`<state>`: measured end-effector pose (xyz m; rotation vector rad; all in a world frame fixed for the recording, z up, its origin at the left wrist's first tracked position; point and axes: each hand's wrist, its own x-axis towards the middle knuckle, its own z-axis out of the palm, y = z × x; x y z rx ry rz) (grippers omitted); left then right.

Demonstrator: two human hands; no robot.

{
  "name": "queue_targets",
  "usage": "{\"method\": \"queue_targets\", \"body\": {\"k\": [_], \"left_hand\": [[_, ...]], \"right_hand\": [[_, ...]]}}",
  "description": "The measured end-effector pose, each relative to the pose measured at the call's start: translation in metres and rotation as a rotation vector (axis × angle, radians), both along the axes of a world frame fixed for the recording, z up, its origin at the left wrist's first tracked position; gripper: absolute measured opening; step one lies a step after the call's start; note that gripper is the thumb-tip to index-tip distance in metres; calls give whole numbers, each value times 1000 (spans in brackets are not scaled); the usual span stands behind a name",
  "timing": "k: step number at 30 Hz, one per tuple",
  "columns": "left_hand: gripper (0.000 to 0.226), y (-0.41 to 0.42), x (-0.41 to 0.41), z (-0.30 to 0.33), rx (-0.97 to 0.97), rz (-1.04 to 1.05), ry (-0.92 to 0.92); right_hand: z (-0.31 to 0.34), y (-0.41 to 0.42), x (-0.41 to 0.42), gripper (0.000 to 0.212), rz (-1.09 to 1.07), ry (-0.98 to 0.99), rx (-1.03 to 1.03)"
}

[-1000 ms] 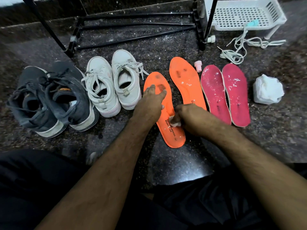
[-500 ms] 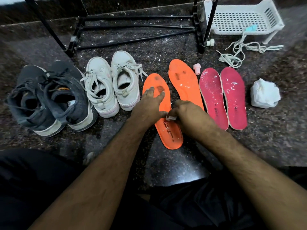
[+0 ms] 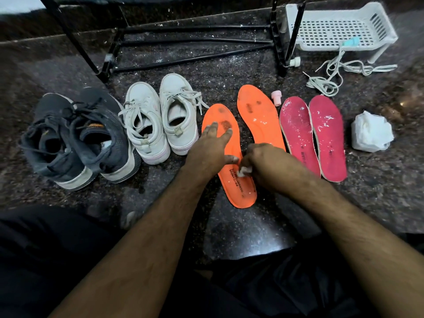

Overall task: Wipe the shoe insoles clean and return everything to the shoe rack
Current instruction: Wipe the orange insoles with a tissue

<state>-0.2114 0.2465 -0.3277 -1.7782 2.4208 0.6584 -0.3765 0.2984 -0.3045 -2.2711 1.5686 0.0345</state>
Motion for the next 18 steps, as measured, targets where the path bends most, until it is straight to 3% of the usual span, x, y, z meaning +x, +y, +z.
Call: {"method": "queue_targets", "body": {"k": [2, 5, 9, 13, 18], "left_hand": [[87, -1, -1, 1, -6, -3, -3], [88, -2, -1, 1, -4, -7, -3], [85, -1, 0, -2, -33, -14, -16], [86, -2, 0, -1, -10, -1, -5], [84, -3, 1, -4, -35, -6, -10]], "right_hand": [[0, 3, 7, 11, 2, -75, 35], [3, 2, 7, 10, 21, -37, 226], [-1, 4, 8, 9, -46, -119, 15], [-4, 7, 17, 11, 40, -78, 229], [-3, 13, 23, 14, -77, -177, 52]]}}
